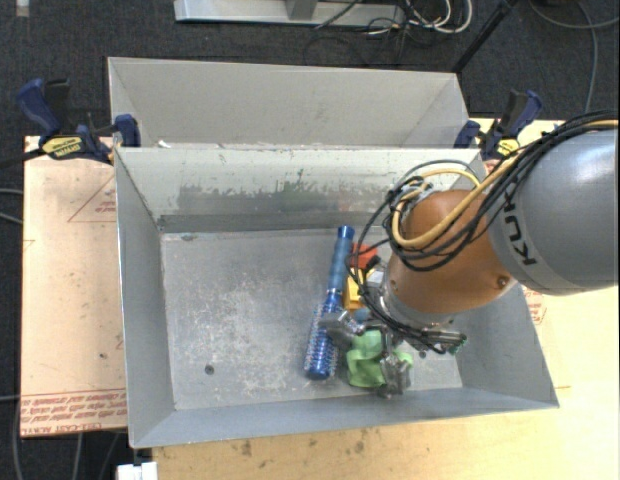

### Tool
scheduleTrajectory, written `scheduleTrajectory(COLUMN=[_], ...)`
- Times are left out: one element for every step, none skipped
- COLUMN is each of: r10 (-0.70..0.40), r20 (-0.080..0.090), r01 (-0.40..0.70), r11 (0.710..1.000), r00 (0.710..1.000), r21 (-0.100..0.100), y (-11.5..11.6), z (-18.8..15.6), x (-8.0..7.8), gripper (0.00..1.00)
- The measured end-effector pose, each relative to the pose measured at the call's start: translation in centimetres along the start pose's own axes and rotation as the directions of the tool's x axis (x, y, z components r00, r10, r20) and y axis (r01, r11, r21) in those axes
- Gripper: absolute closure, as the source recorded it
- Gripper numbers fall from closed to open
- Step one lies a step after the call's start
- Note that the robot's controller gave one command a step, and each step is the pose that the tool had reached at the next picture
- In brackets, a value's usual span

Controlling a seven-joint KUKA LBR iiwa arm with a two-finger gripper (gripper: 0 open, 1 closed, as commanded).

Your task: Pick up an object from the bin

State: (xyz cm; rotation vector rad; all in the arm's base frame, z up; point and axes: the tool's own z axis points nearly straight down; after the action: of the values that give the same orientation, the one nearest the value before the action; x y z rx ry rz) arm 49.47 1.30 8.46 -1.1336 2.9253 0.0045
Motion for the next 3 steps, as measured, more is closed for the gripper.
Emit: scheduleTrajectory(r10=[0.002, -0.007, -0.008], r20=[-0.002, 0.005, -0.002], r01=[-0.002, 0.007, 0.008], r11=[1.000, 1.000, 1.000], r00=[1.000, 1.000, 1.000], r21=[0.001, 0.008, 0.001], y=[-0.1, -2.8, -2.6], z=[-0.1, -10.6, -10.2], x=[0.1, -1.0, -0.9], gripper=[1.00, 1.00, 1.00])
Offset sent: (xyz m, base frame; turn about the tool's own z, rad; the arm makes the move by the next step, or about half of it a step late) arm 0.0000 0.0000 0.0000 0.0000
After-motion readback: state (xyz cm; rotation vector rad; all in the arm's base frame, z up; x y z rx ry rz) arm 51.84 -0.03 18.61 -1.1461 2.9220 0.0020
